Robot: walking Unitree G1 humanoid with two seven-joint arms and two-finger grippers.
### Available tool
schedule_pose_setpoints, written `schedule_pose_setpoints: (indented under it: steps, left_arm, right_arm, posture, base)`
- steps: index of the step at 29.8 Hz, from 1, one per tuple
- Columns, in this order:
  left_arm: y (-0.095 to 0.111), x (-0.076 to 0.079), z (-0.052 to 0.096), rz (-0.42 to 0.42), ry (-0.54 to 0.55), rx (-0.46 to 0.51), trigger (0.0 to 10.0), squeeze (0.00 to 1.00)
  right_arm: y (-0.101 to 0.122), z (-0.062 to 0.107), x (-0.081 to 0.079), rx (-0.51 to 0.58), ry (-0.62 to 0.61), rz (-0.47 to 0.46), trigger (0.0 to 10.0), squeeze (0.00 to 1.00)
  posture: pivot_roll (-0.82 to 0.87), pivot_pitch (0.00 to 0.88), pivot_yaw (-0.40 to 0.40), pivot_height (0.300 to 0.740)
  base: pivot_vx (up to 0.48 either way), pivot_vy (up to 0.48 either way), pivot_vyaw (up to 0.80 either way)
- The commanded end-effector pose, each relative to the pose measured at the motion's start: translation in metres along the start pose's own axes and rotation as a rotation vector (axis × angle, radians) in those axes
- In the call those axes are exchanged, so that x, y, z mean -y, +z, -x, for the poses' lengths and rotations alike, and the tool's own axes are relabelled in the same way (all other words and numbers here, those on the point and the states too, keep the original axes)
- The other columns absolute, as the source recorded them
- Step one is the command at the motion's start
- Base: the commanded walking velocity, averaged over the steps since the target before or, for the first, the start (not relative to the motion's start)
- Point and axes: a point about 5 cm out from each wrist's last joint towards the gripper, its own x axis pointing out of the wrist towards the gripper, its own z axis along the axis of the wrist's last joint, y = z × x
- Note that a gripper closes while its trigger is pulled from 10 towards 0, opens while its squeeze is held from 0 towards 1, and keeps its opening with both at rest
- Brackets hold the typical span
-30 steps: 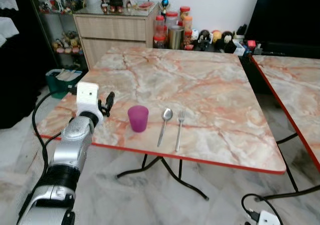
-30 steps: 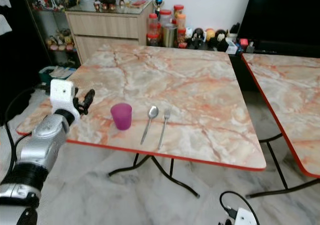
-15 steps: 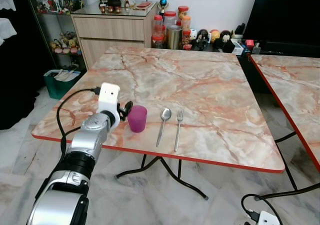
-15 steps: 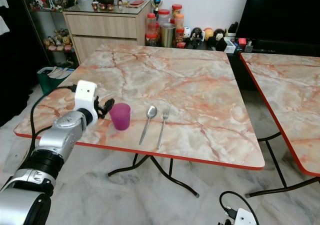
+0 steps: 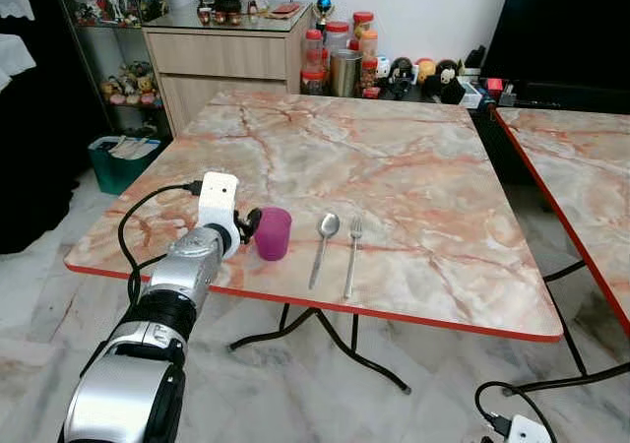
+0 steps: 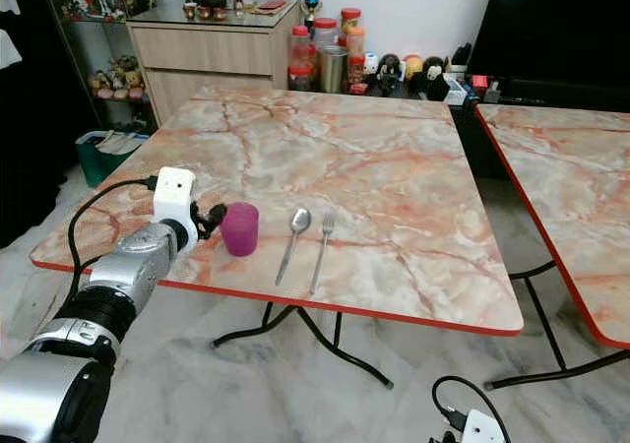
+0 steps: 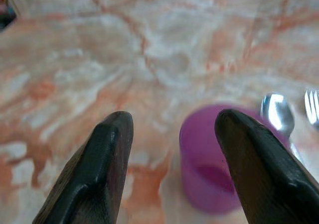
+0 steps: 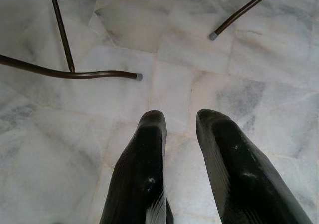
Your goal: Setting the table
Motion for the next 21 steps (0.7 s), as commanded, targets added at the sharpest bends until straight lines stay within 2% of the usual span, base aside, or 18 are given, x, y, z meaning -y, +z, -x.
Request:
schedule_pose_setpoints:
  steps: [1,2,4,7,8,9,13,16,21]
  left_arm:
    - [0.015,0.001,-0.001,0.043,0.008,0.097,10.0,0.0]
    - [0.015,0.001,-0.001,0.043,0.008,0.097,10.0,0.0]
    - [0.022,-0.005,0.003,0.096,0.049,0.198,10.0,0.0]
    - [0.023,-0.007,0.005,0.099,0.064,0.222,10.0,0.0]
    - [0.029,-0.01,0.008,0.097,0.077,0.293,10.0,0.0]
    - [0.029,-0.01,0.008,0.097,0.077,0.293,10.0,0.0]
    - [0.039,-0.011,0.015,0.097,0.082,0.409,10.0,0.0]
    - [0.04,-0.01,0.016,0.1,0.081,0.426,10.0,0.0]
    - [0.042,-0.011,0.017,0.105,0.09,0.459,10.0,0.0]
  right_arm:
    - [0.001,0.0,0.004,0.007,-0.015,-0.007,10.0,0.0]
    - [0.001,0.0,0.004,0.007,-0.015,-0.007,10.0,0.0]
    - [0.001,0.001,0.004,0.015,-0.014,-0.015,10.0,0.0]
    - [0.001,0.001,0.004,0.019,-0.013,-0.02,10.0,0.0]
    - [0.0,0.001,0.004,0.011,-0.013,-0.016,10.0,0.0]
    - [0.0,0.001,0.004,0.011,-0.013,-0.016,10.0,0.0]
    - [-0.004,0.002,0.004,0.002,-0.008,0.002,10.0,0.0]
    - [-0.008,0.003,0.004,-0.012,-0.004,0.023,10.0,0.0]
    - [-0.023,0.009,0.014,-0.061,-0.033,0.021,10.0,0.0]
  posture:
    - [0.03,0.0,-0.006,0.74]
    - [0.03,0.0,-0.006,0.74]
    - [0.03,0.0,-0.008,0.74]
    - [0.03,0.0,-0.008,0.74]
    - [0.03,0.0,-0.01,0.74]
    - [0.03,0.0,-0.01,0.74]
    - [0.03,0.0,-0.012,0.74]
    - [0.03,0.0,-0.013,0.74]
    - [0.03,0.0,-0.013,0.74]
  base:
    - [0.0,0.0,0.0]
    - [0.0,0.0,0.0]
    - [0.0,0.0,0.0]
    - [0.0,0.0,0.0]
    - [0.0,0.0,0.0]
    - [0.0,0.0,0.0]
    - [0.0,0.0,0.0]
    - [0.08,0.0,0.0]
    - [0.267,0.0,0.0]
